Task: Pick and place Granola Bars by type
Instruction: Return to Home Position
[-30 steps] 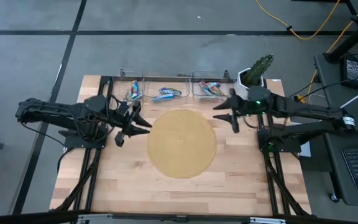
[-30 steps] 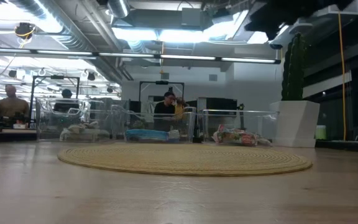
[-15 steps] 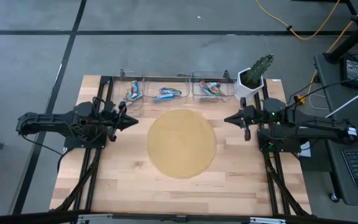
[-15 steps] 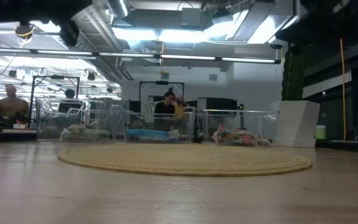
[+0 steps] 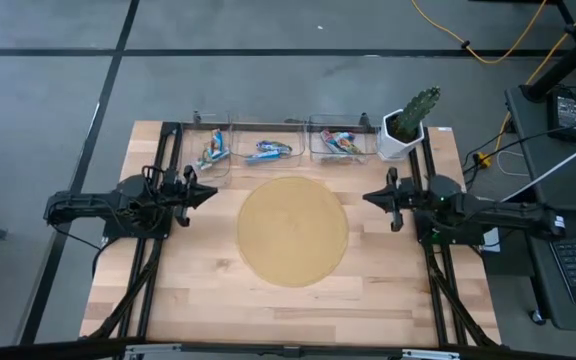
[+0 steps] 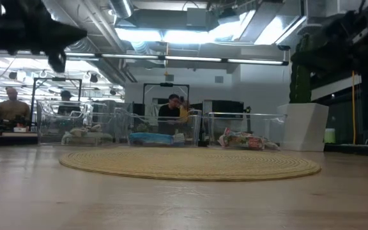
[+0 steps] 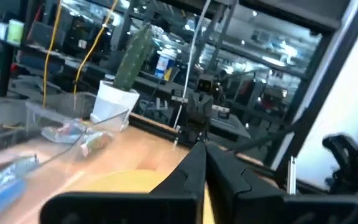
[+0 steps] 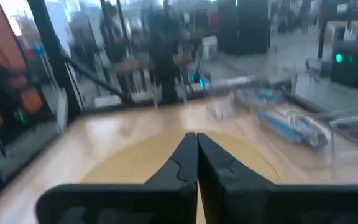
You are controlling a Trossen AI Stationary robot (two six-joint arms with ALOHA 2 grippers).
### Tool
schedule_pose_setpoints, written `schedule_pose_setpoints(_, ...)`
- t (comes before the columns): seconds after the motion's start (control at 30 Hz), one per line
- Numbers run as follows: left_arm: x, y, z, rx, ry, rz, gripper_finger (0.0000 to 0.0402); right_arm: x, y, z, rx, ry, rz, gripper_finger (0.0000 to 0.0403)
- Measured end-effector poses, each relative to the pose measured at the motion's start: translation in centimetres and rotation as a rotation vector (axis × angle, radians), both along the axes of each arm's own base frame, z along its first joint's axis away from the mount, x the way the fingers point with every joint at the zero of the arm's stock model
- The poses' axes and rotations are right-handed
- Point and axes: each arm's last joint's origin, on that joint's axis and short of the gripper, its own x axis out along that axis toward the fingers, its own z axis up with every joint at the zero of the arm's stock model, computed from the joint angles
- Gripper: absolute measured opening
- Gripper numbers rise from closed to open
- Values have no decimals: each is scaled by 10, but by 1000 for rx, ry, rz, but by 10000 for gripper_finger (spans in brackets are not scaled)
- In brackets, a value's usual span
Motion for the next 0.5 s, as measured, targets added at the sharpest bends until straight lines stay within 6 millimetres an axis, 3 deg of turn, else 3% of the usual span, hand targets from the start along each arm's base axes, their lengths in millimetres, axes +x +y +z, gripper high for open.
schedule_pose_setpoints(0.23,4,4,-21,-76,117,54,3,-6,0,1,-8,-102,-23,2)
schedule_pose_setpoints(0.5,5,5,-22,1,138,87,4,-12,1,3,-102,-127,-32,2)
